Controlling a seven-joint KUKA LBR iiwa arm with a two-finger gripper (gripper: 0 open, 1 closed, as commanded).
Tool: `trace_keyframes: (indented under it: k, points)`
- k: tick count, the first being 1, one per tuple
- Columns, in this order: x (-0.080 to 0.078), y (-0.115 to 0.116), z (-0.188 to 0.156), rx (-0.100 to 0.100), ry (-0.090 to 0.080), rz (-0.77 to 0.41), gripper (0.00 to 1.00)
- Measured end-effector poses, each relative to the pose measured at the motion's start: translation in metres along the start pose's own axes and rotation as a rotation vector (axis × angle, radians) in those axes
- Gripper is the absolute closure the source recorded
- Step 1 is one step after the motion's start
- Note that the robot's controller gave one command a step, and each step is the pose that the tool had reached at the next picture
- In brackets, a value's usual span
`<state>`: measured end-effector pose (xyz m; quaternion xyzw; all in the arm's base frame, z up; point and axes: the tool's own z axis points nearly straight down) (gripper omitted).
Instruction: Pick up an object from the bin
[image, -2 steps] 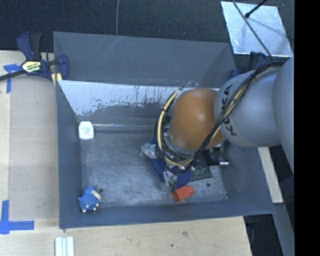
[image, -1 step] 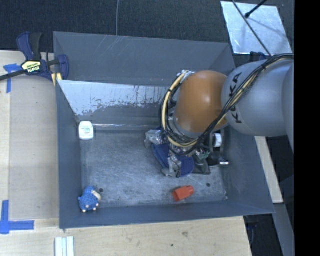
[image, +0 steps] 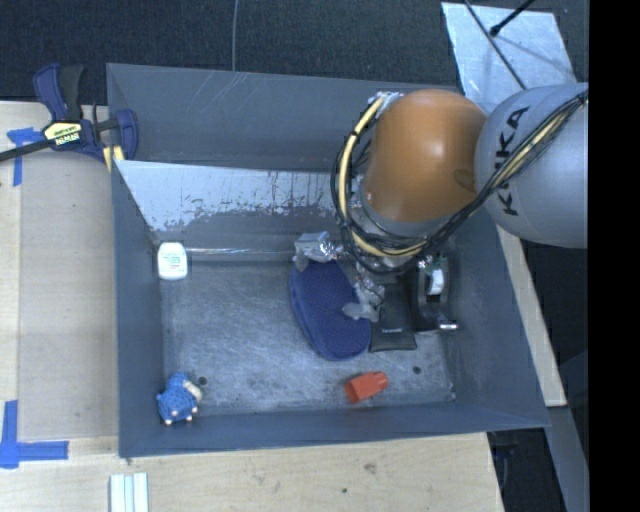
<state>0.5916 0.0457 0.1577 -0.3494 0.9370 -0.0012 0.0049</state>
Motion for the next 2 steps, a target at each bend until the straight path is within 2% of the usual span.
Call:
trace_keyframes:
  k: [1,2]
  points:
    - [-0.012,-0.009,0.056,-0.008,0.009,-0.099,0.0]
    - [-0.02,-0.014,0.088,-0.01,0.005,-0.713,0.0]
